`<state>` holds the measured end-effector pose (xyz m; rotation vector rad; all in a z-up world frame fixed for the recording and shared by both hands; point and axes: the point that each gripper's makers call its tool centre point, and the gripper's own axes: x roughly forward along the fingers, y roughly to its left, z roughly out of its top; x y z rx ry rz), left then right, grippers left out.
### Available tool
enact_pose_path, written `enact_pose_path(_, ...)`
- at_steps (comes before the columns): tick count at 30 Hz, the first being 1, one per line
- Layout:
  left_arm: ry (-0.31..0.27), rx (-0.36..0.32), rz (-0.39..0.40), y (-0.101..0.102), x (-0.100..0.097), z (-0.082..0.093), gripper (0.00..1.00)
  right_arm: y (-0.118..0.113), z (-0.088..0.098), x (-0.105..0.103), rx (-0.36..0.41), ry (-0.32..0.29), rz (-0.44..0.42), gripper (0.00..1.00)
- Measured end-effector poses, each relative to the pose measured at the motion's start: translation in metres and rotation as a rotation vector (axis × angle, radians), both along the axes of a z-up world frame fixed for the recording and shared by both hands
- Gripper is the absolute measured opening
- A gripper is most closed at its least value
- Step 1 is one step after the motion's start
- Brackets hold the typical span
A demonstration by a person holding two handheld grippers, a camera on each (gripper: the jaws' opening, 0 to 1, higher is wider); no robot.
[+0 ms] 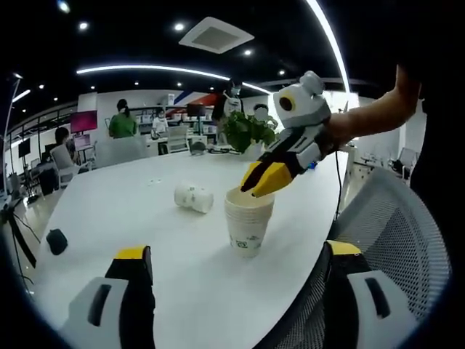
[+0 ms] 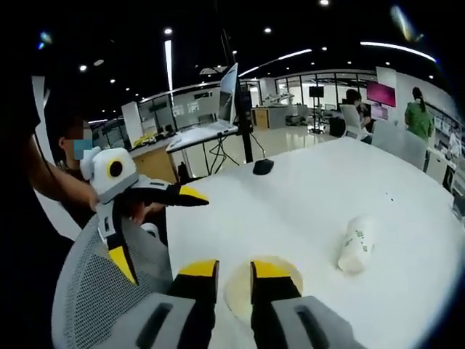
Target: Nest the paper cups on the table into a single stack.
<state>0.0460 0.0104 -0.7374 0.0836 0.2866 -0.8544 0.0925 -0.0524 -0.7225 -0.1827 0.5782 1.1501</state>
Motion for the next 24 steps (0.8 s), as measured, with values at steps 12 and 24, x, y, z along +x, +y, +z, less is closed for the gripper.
enact_pose_path(12, -0.014, -0.011, 0.015, 0.002, 0.002, 0.003, 0.98, -0.031, 0.018, 0.06, -0.036, -0.082, -0.102, 0.22)
enact_pose_path(24, -0.025, -0.03, 0.013, 0.0, 0.002, 0.008, 0.99, -0.054, -0.014, 0.117, -0.137, -0.107, -0.221, 0.43)
